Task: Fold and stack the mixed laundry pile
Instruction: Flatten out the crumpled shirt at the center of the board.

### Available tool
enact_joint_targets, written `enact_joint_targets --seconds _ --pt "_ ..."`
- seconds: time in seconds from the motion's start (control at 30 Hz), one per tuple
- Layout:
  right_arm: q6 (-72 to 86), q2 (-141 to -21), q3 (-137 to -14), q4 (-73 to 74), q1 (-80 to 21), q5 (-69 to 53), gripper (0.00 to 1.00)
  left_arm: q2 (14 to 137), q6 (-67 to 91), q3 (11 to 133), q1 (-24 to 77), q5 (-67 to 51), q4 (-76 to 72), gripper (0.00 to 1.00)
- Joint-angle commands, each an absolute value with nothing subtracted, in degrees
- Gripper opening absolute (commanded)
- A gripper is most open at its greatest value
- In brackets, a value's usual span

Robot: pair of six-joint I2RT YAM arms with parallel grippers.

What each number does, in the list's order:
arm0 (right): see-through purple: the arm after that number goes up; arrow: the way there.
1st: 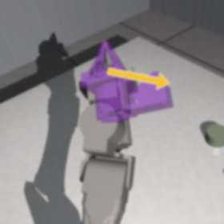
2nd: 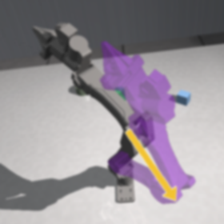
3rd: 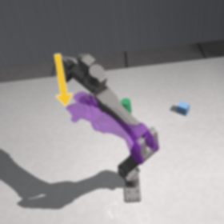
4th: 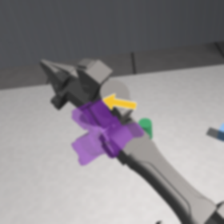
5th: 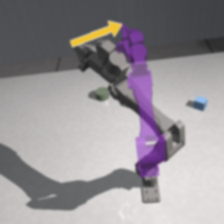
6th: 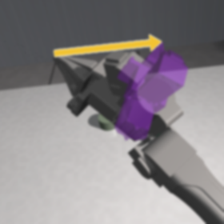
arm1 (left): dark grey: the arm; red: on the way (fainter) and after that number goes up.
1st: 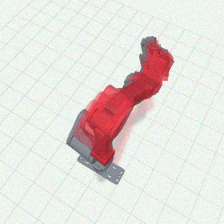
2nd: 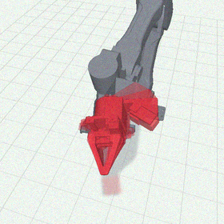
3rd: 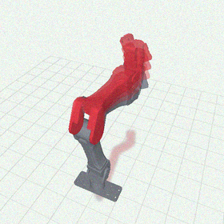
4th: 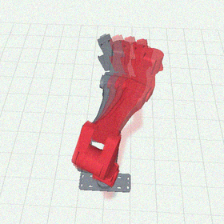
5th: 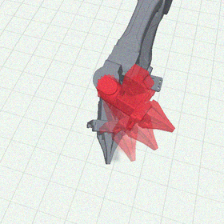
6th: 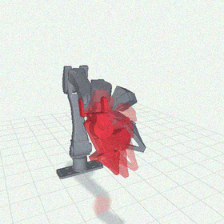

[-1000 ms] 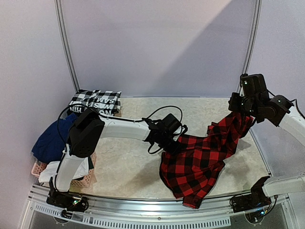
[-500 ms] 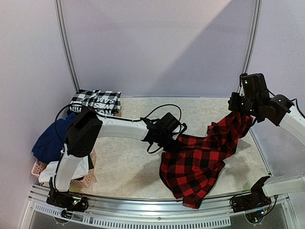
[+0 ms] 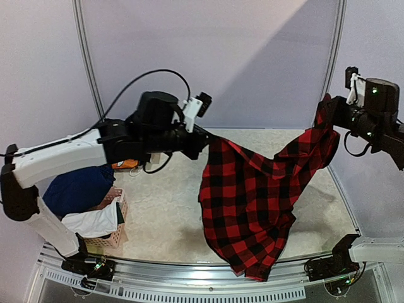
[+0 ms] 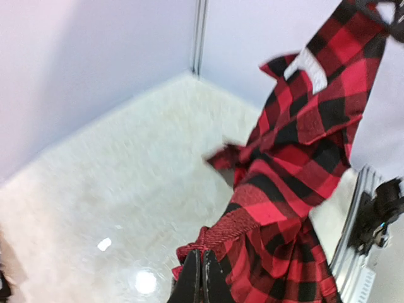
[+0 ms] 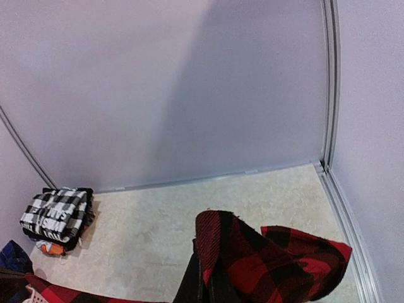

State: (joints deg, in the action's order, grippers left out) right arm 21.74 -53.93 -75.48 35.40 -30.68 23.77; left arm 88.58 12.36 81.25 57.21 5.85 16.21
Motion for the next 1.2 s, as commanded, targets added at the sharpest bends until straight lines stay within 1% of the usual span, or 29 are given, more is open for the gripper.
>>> enact_joint_targets --seconds 0.0,0.17,0.27,0.4,0.47,0.53,0.57,0.67,0.73,0.83,0.93,0.97,1.07,1.17 --pt "16.94 -51.86 -81.34 31.59 -30.40 19.26 0.00 79.03 10.55 78.09 57.51 9.27 18.78 0.00" --pt "13.48 -50.04 -87.58 30.33 -30.38 13.41 0.00 69.69 8.57 81.47 58.90 9.16 22.87 0.00" --pt "11.92 -49.22 -90.93 29.71 -30.36 5.76 0.00 67.85 6.97 87.61 61.12 9.12 28.03 0.00" --pt "9.69 -49.04 -96.51 30.91 -30.35 -8.01 0.00 65.72 3.54 93.93 65.39 7.15 30.99 0.00" --pt "9.28 -49.19 -99.37 31.11 -30.34 -9.58 0.00 64.69 2.40 96.17 66.87 7.51 31.92 0.00" --pt "9.64 -49.22 -100.34 29.05 -30.38 -6.09 0.00 63.82 0.91 97.32 67.70 10.90 32.15 0.00" --pt "9.73 -49.42 -100.09 27.26 -30.34 -2.36 0.00 63.66 -0.48 97.64 67.83 14.25 32.09 0.00" --pt "11.66 -53.76 -100.54 23.88 -30.41 16.41 0.00 65.59 -5.52 97.62 66.97 26.26 29.99 0.00" --pt "11.56 -60.51 -100.99 21.74 -30.37 24.61 0.00 68.93 -5.86 98.17 64.11 30.49 29.87 0.00" --pt "8.65 -69.77 -104.00 18.58 -30.35 30.53 0.00 74.45 -4.59 98.55 58.56 30.38 29.56 0.00" --pt "6.41 -81.81 -109.90 15.68 -29.60 31.77 0.00 80.49 -2.77 100.32 51.51 29.61 29.60 0.00" --pt "6.08 -86.49 -111.72 13.94 -29.14 31.82 0.00 82.51 -1.69 101.13 49.21 28.53 29.51 0.00" --pt "4.70 -94.63 -115.77 8.23 -27.47 33.61 0.00 90.14 1.83 103.32 41.44 23.33 28.30 0.00" --pt "3.49 -102.01 -116.01 3.62 -25.03 35.89 0.01 98.14 4.35 105.51 35.24 19.33 27.67 0.00"
